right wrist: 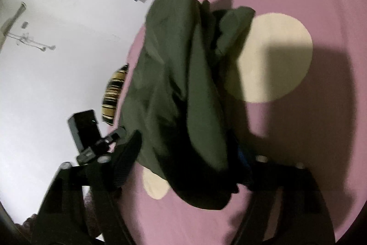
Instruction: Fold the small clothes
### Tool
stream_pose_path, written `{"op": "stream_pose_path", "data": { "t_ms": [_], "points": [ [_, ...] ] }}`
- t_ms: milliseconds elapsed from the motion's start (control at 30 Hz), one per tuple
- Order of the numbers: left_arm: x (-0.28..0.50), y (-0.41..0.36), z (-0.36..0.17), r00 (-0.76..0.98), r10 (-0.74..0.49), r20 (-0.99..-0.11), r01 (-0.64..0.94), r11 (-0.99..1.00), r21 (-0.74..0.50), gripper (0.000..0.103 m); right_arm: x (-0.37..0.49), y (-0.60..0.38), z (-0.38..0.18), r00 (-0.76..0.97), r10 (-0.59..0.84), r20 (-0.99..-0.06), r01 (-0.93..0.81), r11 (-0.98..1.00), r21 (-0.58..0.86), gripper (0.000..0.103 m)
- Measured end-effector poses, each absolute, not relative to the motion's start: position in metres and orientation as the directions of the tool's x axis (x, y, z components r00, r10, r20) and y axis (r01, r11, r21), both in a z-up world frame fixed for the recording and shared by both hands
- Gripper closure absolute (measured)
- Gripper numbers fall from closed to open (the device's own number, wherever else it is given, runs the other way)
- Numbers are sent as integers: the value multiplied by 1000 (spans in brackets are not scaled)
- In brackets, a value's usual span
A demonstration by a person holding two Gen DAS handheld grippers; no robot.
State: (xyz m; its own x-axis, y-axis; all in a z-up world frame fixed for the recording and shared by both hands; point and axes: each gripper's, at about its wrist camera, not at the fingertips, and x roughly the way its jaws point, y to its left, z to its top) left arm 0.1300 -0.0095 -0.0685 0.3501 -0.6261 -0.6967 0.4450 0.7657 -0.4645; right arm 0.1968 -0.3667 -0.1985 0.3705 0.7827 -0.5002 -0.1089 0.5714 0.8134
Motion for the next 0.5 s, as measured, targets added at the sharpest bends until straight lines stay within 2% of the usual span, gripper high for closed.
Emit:
{"op": "stream_pose_path", "data": {
  "t_ms": [33,67,167,500],
  "points": [
    [131,-10,-70,334,-638,-693,448,755,-479,29,198,-367,-201,363,771,-524,-98,590,801,62],
    [131,-11,-72,328,-642,-693,450,751,-483,32,199,-364,-204,360,773,-523,-95,588,803,66],
    [128,-14,-74,346,-629,-696,460,761,-458,33,197,-368,-210,362,782,-507,-95,572,814,70],
    [125,-14,-75,358,-623,-696,449,768,-457,32,197,-370,-211,371,791,-486,-102,555,825,72]
  ]
}}
